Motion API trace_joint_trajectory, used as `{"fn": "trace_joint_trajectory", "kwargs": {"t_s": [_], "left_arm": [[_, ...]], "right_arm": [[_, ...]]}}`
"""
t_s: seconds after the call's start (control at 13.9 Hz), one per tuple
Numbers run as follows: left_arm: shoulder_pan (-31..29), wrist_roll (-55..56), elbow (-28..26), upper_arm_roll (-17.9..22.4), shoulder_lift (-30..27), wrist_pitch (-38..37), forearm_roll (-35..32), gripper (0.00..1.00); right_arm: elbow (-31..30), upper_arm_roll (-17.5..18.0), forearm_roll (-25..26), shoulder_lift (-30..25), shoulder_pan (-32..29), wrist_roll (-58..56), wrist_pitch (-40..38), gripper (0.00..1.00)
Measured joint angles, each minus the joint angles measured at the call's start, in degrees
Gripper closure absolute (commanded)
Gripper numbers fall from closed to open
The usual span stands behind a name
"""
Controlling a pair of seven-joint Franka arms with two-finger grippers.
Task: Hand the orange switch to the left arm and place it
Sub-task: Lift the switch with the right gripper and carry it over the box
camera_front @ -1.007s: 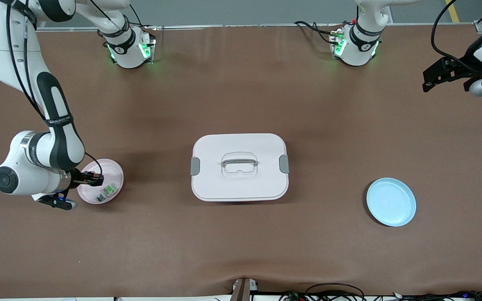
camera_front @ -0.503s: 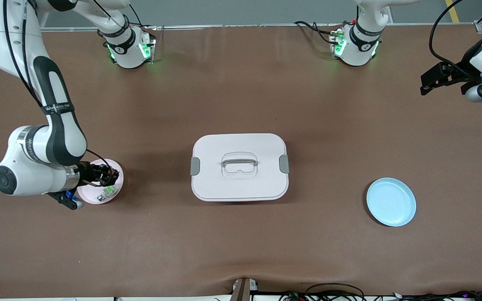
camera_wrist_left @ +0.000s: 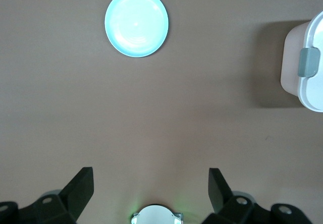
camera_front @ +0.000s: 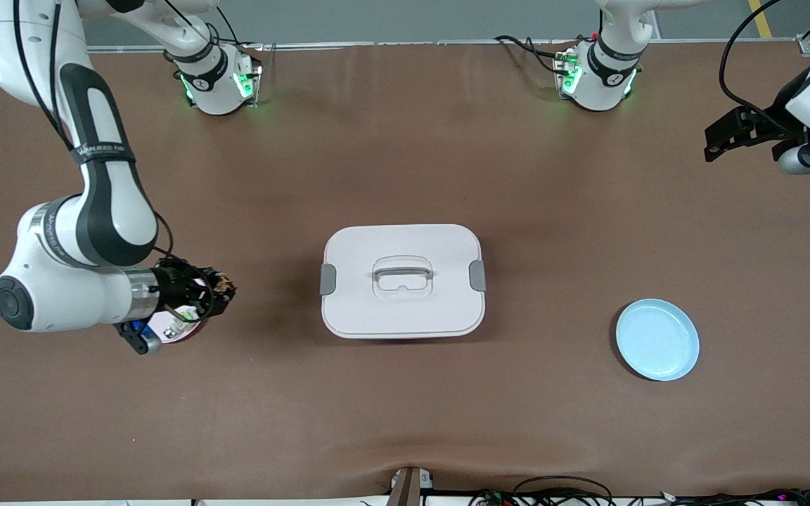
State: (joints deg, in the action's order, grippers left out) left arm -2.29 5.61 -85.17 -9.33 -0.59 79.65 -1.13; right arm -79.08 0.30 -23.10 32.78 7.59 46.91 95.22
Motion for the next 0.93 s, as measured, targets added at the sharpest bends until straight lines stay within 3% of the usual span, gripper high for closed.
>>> {"fn": "trace_joint_trajectory", "kwargs": {"t_s": [0.58,0.93], "left_arm": [[3.66,0.12,0.07,-0.46,1.95,1.16,3.58,0.0],[7.51,0.21,0.09,-0.69,4.13,10.93,7.18,0.0]], "right_arm": [[8.55,0.2,-11.78,-0.38,7.63,24.96,-1.78,1.0],[12.97,0.24,-15.25,-0.41,13.58,37.31,2.69,1.0]]}}
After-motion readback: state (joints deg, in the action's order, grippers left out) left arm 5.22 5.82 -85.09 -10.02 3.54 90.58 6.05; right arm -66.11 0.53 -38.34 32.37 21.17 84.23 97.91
